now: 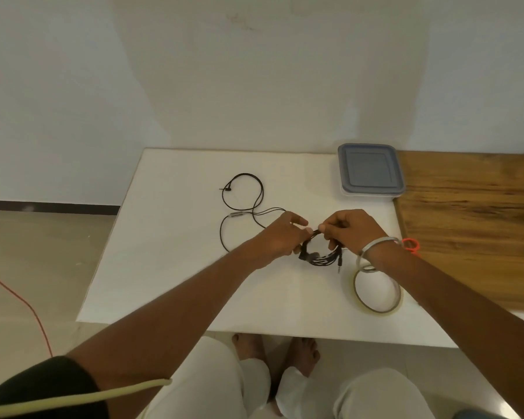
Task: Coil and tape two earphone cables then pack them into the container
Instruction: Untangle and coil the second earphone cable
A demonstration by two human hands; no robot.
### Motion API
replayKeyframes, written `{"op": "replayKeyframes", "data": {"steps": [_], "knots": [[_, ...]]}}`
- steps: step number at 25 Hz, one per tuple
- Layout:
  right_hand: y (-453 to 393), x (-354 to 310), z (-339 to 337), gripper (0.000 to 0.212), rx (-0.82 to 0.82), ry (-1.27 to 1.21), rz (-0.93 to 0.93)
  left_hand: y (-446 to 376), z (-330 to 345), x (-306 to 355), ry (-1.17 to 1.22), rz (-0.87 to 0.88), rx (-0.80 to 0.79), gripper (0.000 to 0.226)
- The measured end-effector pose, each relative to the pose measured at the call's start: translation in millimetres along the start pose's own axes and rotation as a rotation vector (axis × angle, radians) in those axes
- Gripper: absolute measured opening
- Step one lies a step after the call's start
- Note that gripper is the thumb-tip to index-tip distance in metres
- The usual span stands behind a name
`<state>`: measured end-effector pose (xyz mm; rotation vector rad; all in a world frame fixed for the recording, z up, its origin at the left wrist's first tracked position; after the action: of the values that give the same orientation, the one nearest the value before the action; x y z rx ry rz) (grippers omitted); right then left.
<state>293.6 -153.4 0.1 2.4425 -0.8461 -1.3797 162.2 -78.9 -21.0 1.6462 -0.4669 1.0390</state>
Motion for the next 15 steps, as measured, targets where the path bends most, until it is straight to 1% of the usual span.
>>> {"op": "replayKeyframes", "data": {"steps": [2, 4, 5, 7, 9, 12, 15], "knots": [[-12.9, 5.7, -3.3, 0.011, 0.013, 0.055, 0.075, 0.7, -25.0, -0.6, -0.036, 0.085, 0.19, 0.023], [-24.7, 8.1, -3.9, 0.014, 0.04, 0.228, 0.087, 7.1, -55.4, -1.4, -0.141, 0.155, 0.376, 0.015], [-29.9, 8.1, -2.5, 0.014, 0.055, 0.295, 0.08, 11.7, -70.6, -3.2, -0.179, 0.171, 0.452, 0.016], [-38.9, 9.6, 1.5, 0.012, 0.077, 0.319, 0.057, 22.3, -98.4, -9.3, -0.206, 0.195, 0.572, 0.021], [-42.5, 9.6, 3.4, 0.01, 0.101, 0.317, 0.036, 29.9, -119.7, -16.9, -0.23, 0.199, 0.646, 0.025], [-43.0, -1.4, 8.5, 0.015, 0.191, 0.396, -0.013, 37.9, -140.5, -29.6, -0.348, 0.181, 0.688, 0.026], [-39.0, -30.6, 25.0, 0.015, 0.274, 0.433, -0.174, 46.0, -150.0, -42.4, -0.412, 0.182, 0.729, 0.023]]}}
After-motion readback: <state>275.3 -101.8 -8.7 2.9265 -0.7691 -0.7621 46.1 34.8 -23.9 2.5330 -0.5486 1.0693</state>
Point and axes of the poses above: each hand's wrist, its own y-axis away from the middle knuckle, its own z-axis out of the palm, x = y × z, the point moved 6 cm from there along -y, towards the middle knuckle, and after that the axes turned 7 degrees about -x, right-handed, at the moved point
